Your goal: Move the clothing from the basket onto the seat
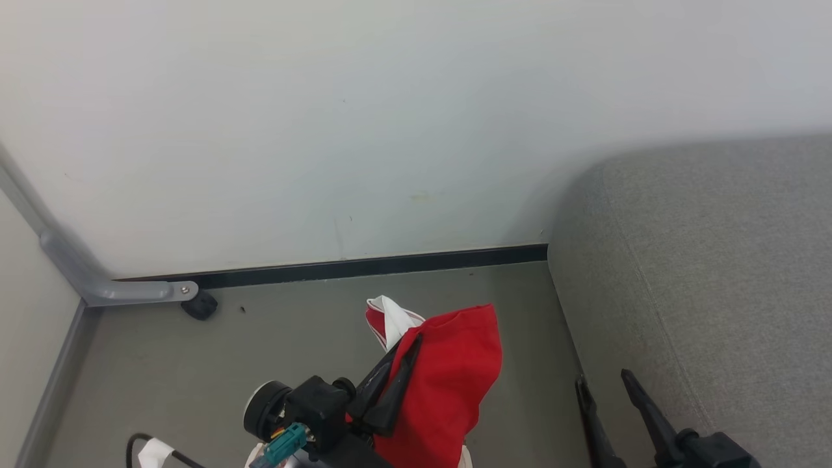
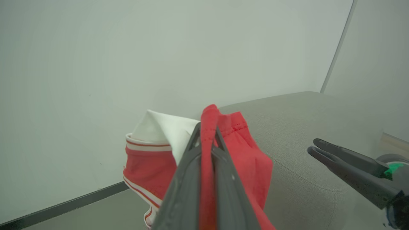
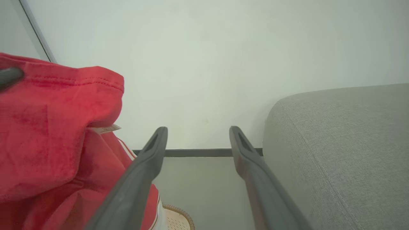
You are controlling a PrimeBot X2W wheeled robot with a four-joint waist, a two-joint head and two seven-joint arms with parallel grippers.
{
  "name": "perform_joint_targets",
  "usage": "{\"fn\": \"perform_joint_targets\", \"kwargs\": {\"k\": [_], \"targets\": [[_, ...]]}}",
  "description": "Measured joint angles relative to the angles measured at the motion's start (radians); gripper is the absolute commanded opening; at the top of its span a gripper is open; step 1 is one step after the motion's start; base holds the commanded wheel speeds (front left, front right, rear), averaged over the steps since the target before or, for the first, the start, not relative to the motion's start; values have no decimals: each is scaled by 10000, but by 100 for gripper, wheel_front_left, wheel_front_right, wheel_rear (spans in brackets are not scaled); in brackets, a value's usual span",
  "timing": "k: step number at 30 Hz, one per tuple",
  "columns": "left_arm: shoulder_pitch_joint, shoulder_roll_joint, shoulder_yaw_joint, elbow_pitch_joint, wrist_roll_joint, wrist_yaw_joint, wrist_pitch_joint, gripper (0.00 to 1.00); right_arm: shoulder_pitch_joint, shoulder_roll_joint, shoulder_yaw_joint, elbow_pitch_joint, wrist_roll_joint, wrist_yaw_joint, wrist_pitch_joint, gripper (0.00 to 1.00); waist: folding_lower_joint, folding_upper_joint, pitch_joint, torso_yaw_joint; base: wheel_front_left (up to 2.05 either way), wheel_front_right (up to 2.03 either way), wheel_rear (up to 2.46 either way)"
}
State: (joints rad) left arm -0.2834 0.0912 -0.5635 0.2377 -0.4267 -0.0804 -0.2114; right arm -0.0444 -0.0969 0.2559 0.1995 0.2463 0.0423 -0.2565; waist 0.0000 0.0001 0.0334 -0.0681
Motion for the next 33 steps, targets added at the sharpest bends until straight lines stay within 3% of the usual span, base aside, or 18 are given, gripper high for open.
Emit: {"fn": "perform_joint_targets", "kwargs": {"k": [12, 28, 33], "targets": [[-190, -13, 13, 21, -40, 2, 228, 0, -117, 242, 1496, 6, 0, 543, 77, 100, 0, 0, -49, 184, 0, 0, 0], [-470, -198, -178, 115, -105, 0, 351, 0, -1659, 385, 3488, 1551, 280, 723, 445, 100, 0, 0, -65, 598, 0, 0, 0], [-586, -217, -278, 132, -113, 0, 439, 0, -2526, 359, 4245, 1875, 849, 704, 437, 100, 0, 0, -69, 719, 0, 0, 0]]}}
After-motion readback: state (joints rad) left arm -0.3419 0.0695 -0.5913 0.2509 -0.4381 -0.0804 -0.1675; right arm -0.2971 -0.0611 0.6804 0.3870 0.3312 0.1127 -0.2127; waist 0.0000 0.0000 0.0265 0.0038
